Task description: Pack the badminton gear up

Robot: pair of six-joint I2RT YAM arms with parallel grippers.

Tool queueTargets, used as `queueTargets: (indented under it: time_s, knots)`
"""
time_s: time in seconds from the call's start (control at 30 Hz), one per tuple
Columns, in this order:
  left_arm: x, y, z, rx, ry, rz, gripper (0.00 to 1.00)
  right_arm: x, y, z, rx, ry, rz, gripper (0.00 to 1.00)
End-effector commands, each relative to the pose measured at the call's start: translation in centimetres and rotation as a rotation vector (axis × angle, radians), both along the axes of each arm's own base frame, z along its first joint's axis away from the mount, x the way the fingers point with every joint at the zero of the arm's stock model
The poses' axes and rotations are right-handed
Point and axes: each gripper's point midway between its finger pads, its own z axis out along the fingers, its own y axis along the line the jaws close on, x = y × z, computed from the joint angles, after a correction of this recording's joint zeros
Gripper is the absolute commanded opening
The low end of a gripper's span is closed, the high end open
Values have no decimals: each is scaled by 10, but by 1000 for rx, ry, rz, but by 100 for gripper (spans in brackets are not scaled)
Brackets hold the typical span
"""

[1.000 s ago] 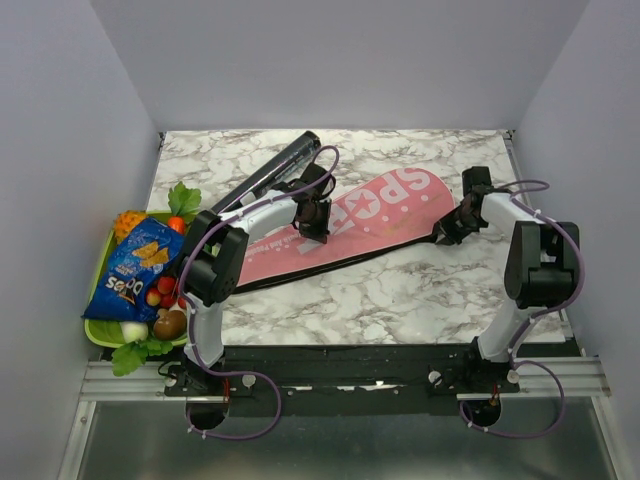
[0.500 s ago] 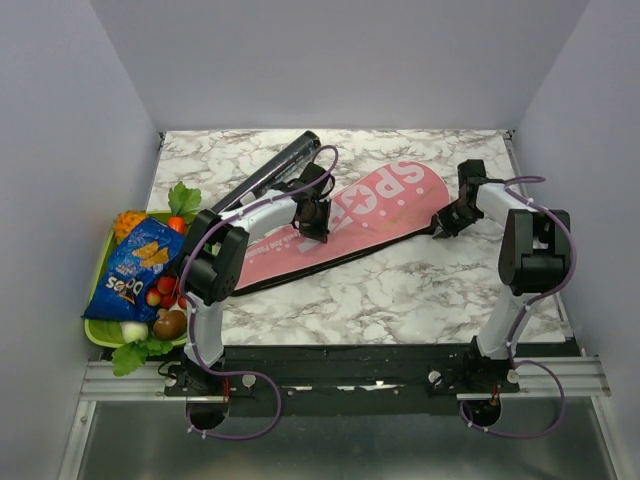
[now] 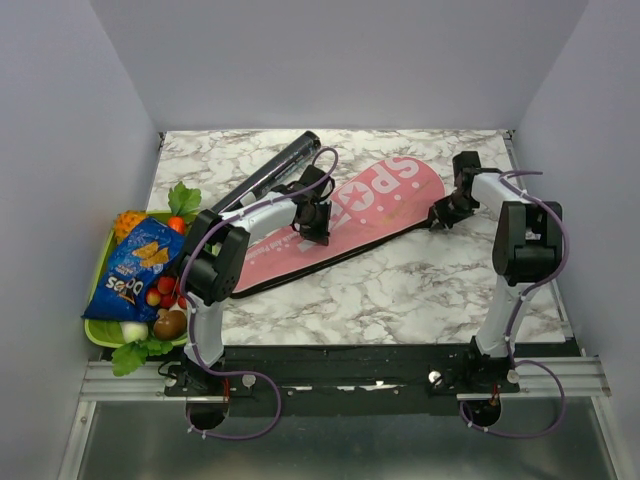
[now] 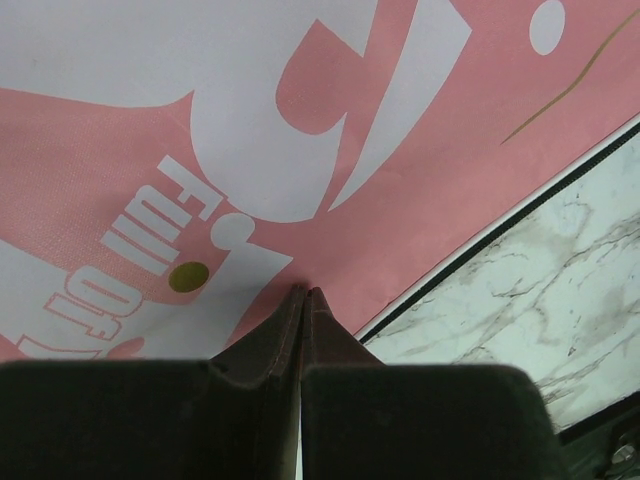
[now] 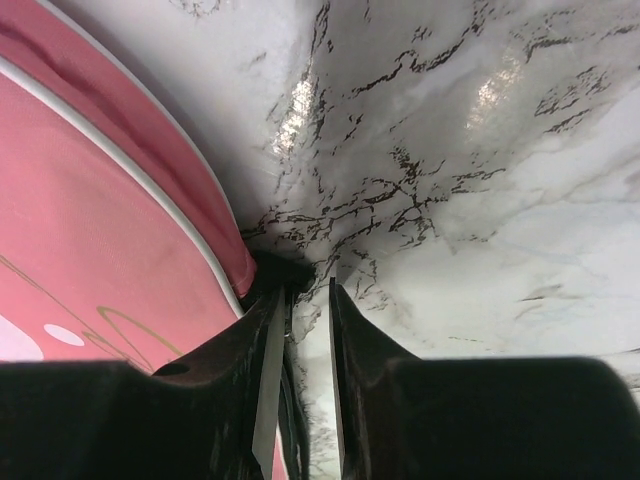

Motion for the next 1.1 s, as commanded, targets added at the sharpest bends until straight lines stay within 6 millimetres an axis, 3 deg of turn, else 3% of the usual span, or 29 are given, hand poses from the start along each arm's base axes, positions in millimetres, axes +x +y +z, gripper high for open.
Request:
queueTargets:
  time_s: [0.0, 0.37, 0.5, 0.77, 0.83, 1.07]
  knots:
    - [-2, 0, -9, -16, 22, 12, 9, 0, 13, -6, 9, 43, -43, 32]
    - [-10, 5, -39, 9, 73, 34, 1, 9, 21, -4, 23, 63, -128, 31]
    - [-18, 3, -46, -8, 102, 31, 0, 16, 22, -4, 27, 75, -171, 27]
    - [-29, 7, -46, -21, 105, 32, 0, 34, 28, -1, 48, 65, -231, 17]
    - [-30, 7, -44, -27, 103, 30, 0, 41, 27, 1, 47, 46, -238, 1]
    - [-30, 7, -41, -28, 95, 23, 0, 54, 42, 12, 58, -23, -187, 1]
